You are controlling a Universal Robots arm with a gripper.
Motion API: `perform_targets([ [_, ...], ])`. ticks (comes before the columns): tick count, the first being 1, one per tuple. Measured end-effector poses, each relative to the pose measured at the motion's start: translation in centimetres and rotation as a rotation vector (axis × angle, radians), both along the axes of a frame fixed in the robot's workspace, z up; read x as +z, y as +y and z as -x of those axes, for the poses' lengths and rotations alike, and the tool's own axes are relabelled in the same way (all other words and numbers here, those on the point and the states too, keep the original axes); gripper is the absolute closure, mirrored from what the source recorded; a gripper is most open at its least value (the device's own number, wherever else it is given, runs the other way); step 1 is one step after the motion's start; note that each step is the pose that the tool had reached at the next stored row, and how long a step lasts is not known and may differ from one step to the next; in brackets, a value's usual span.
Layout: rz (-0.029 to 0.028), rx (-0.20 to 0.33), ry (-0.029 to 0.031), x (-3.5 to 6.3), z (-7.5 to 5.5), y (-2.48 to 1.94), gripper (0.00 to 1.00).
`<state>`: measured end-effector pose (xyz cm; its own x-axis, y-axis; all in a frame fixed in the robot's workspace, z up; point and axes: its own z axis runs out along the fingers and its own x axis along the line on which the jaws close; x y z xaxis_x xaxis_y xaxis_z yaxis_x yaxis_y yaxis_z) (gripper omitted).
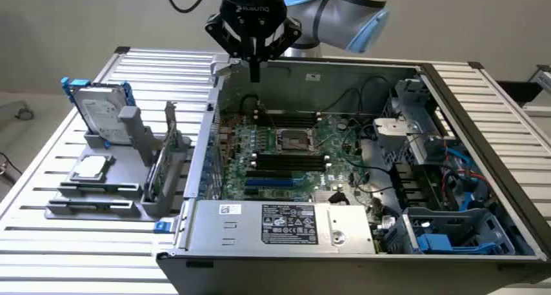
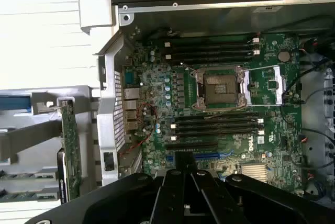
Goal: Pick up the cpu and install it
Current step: 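Reach for the cpu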
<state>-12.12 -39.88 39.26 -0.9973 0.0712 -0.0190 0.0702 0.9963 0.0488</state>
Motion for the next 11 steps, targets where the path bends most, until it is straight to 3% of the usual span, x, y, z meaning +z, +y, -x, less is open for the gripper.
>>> perform_targets([
  [11, 0.0, 0.0, 0.0, 0.0, 0.0, 0.0, 0.89],
])
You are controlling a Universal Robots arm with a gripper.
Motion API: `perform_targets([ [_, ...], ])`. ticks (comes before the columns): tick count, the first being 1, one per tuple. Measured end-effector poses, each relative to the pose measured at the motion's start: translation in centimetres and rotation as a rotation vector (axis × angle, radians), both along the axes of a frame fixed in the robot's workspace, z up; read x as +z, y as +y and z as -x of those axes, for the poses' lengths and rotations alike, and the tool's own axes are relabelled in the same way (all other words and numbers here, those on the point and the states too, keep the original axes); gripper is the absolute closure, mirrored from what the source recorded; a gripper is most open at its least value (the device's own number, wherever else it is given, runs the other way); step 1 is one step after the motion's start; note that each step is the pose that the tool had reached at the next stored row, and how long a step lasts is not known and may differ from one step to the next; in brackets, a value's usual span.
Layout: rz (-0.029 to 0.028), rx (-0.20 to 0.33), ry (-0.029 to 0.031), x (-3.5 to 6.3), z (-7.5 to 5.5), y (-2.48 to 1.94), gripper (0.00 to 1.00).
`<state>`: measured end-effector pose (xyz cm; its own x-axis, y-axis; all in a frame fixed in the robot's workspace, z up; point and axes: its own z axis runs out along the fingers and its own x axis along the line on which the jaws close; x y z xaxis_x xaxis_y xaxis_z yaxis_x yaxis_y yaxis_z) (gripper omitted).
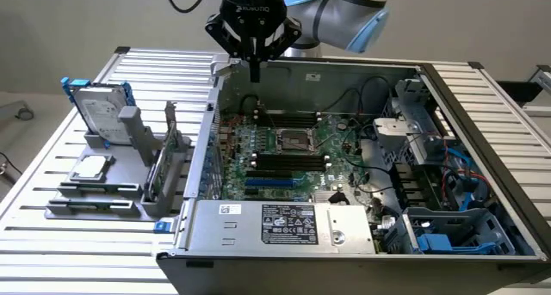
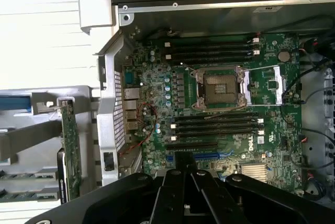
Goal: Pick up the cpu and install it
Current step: 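Reach for the cpu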
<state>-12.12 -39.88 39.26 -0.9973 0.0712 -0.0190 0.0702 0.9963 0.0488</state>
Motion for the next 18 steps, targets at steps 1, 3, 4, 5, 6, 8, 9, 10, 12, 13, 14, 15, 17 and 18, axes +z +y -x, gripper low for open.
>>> perform_targets([
  [1, 0.0, 0.0, 0.0006, 0.0, 0.0, 0.0, 0.89],
  [3, 0.0005, 0.0, 0.0102, -0.05, 0.6, 0.0, 0.89],
  [4, 0.0007, 0.0, 0.0148, -0.09, 1.0, 0.0, 0.89],
  [5, 0.001, 0.0, 0.0182, -0.14, 1.4, 0.0, 0.89],
  [6, 0.0012, 0.0, 0.0199, -0.21, 1.9, 0.0, 0.89],
  [8, 0.0018, 0.0, 0.0218, -0.37, 2.8, 0.0, 0.89],
  [9, 0.0022, 0.0, 0.0221, -0.44, 3.3, 0.0, 0.89],
  [10, 0.0028, 0.0, 0.0223, -0.51, 3.7, 0.0, 0.89],
  [12, 0.0037, 0.0, 0.0227, -0.69, 4.7, 0.0, 0.89],
  [13, 0.0041, 0.0, 0.023, -0.78, 5.1, 0.0, 0.89],
  [14, 0.0046, 0.0, 0.0233, -0.88, 5.6, 0.0, 0.89],
  [15, 0.0051, 0.0, 0.0236, -0.98, 6.0, 0.0, 0.89],
  [17, 0.0059, 0.0, 0.0242, -1.17, 6.9, 0.0, 0.89],
  [18, 0.0063, 0.0, 0.0245, -1.26, 7.4, 0.0, 0.89],
])
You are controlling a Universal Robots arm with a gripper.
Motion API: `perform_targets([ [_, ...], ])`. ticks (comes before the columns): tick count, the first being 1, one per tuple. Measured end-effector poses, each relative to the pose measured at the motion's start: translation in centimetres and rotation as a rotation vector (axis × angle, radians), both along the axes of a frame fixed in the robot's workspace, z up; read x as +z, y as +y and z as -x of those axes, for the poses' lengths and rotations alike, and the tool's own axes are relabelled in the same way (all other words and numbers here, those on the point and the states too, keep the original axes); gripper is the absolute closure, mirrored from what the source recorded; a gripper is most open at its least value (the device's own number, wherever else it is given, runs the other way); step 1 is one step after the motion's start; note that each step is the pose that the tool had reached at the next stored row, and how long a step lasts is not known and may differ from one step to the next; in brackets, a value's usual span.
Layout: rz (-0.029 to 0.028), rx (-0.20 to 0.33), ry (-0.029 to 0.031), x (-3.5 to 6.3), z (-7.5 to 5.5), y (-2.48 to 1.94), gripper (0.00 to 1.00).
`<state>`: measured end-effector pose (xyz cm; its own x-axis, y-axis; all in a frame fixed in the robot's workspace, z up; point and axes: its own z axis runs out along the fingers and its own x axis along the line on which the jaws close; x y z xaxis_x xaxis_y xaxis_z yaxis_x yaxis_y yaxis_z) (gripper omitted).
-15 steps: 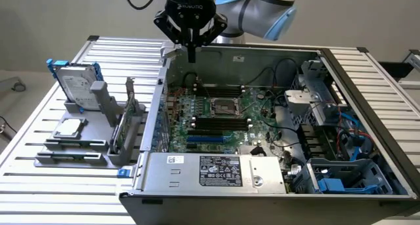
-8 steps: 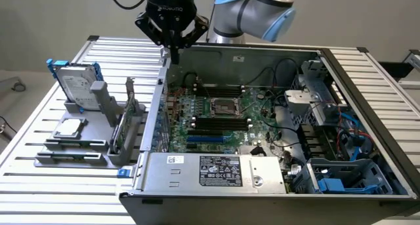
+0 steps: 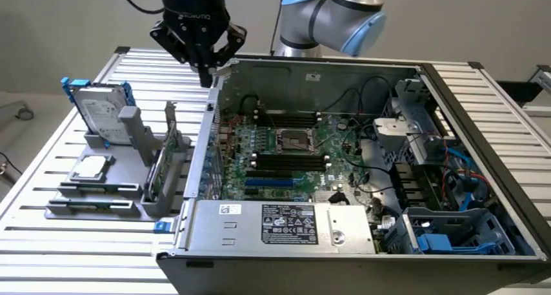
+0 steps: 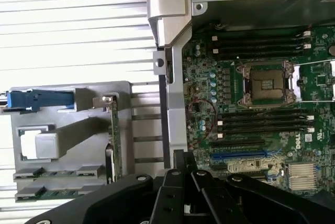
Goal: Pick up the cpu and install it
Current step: 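Reach for the cpu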
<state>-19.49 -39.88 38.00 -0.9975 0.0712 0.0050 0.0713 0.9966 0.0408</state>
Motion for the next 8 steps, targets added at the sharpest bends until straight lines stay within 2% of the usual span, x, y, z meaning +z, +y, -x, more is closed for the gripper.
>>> perform_targets([
  [8, 0.0089, 0.0, 0.0002, -0.67, 3.7, 0.0, 0.89],
])
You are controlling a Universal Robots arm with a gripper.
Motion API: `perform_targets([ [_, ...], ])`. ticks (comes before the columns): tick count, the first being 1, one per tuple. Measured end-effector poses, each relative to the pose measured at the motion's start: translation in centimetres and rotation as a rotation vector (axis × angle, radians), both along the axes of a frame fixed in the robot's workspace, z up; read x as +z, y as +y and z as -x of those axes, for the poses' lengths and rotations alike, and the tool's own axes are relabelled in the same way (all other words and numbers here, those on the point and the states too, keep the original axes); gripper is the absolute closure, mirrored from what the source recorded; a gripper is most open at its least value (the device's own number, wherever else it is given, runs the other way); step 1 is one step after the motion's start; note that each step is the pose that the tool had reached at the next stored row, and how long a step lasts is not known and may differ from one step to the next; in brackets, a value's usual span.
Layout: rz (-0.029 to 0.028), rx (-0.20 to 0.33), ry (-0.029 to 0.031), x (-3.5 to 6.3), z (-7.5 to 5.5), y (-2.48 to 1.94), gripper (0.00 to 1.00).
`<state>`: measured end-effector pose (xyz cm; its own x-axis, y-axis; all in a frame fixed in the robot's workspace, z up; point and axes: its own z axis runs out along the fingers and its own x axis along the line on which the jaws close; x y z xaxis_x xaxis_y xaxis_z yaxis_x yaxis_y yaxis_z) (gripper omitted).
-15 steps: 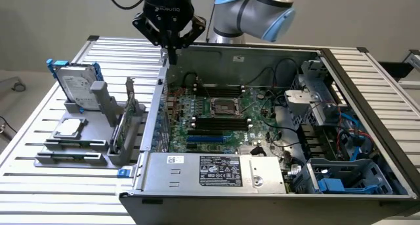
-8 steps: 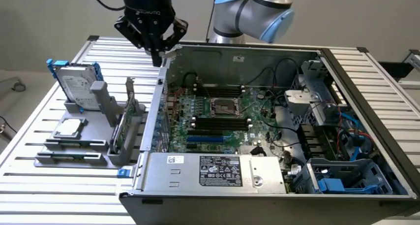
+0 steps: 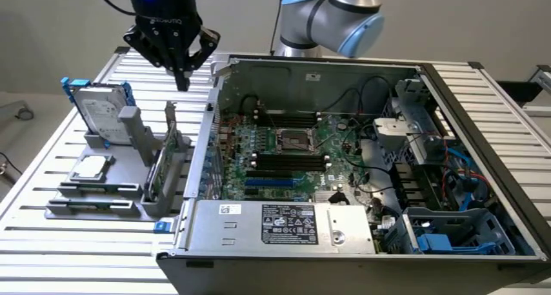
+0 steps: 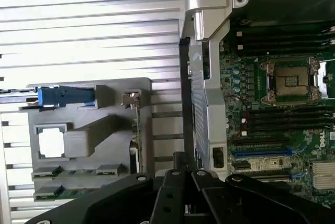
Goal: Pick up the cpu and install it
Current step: 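Reach for the cpu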
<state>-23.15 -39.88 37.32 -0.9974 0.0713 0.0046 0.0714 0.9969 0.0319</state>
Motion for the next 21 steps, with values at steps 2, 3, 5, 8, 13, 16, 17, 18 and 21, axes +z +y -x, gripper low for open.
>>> perform_targets([
  [2, 0.0025, 0.0, 0.0001, -0.16, 0.9, 0.0, 0.89],
  [3, 0.0038, 0.0, 0.0001, -0.24, 1.4, 0.0, 0.89],
  [5, 0.0064, 0.0, 0.0001, -0.42, 2.3, 0.0, 0.89],
  [8, 0.0102, 0.0, 0.0, -0.66, 3.6, 0.0, 0.89],
  [13, 0.0169, 0.0, 0.0001, -1.04, 5.9, 0.0, 0.89],
  [16, 0.0215, 0.0, 0.0001, -1.24, 7.2, 0.0, 0.89],
  [17, 0.0231, 0.0, 0.0, -1.31, 7.7, 0.0, 0.89],
  [18, 0.0247, 0.0, 0.0, -1.38, 8.2, 0.0, 0.89],
  [21, 0.03, 0.0, 0.0001, -1.55, 9.5, 0.0, 0.89],
])
